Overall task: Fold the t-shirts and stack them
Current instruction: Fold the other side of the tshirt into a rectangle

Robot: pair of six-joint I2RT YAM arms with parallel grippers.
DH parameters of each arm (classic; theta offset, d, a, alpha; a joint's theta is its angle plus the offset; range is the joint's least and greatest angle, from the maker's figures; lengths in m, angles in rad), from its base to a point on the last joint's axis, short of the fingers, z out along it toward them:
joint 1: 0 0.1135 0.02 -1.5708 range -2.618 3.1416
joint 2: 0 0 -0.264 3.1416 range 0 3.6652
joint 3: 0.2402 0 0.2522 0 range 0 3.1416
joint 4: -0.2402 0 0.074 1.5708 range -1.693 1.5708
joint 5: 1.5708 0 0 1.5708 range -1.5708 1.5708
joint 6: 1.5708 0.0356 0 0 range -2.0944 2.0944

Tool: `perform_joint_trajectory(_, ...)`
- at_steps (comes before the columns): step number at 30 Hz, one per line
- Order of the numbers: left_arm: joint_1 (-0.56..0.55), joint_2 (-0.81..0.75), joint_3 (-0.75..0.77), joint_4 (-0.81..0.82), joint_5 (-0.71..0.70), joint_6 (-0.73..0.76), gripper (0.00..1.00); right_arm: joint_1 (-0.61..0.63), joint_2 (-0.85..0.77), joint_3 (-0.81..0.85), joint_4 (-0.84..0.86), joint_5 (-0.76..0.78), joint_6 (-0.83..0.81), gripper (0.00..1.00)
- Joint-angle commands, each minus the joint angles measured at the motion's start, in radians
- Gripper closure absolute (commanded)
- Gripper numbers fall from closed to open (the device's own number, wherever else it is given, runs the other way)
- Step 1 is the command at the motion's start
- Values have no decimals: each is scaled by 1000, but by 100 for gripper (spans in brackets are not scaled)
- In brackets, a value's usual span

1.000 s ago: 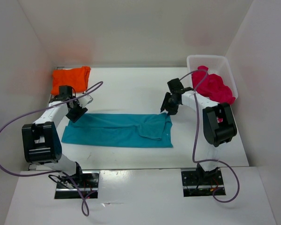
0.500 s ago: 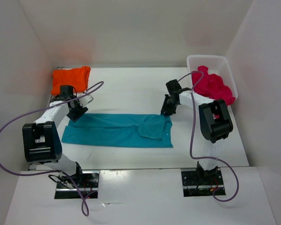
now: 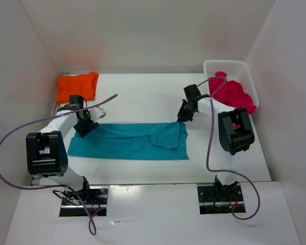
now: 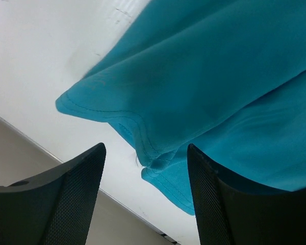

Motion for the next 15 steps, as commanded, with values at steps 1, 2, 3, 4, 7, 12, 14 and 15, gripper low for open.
perform_joint_trajectory(1,-8,5,-32,-19,25,48,27,-30,-33,24,100,-1,29,100)
perform_joint_trajectory(2,-8,5,-32,-10,15,48,27,-39,-33,33,100,-1,29,100)
perform_joint_trajectory(3,-8,19,-43,-10,15,48,27,-39,-33,42,100,-1,29,100)
perform_joint_trajectory(4,-8,19,-43,4,15,48,27,-39,-21,65,100,-1,29,100)
perform_joint_trajectory(7,-17,44,-43,44,4,24,34,-39,10,104,90,-22,29,100)
perform_joint_trajectory(12,-17,71,-21,73,-5,-7,74,-39,19,104,90,-22,19,100)
perform_joint_trajectory(14,-26,71,-21,103,-19,-28,91,-39,19,94,90,-22,19,100)
perform_joint_trajectory(15,-26,58,-12,114,-30,-39,94,-39,19,94,90,-22,19,100)
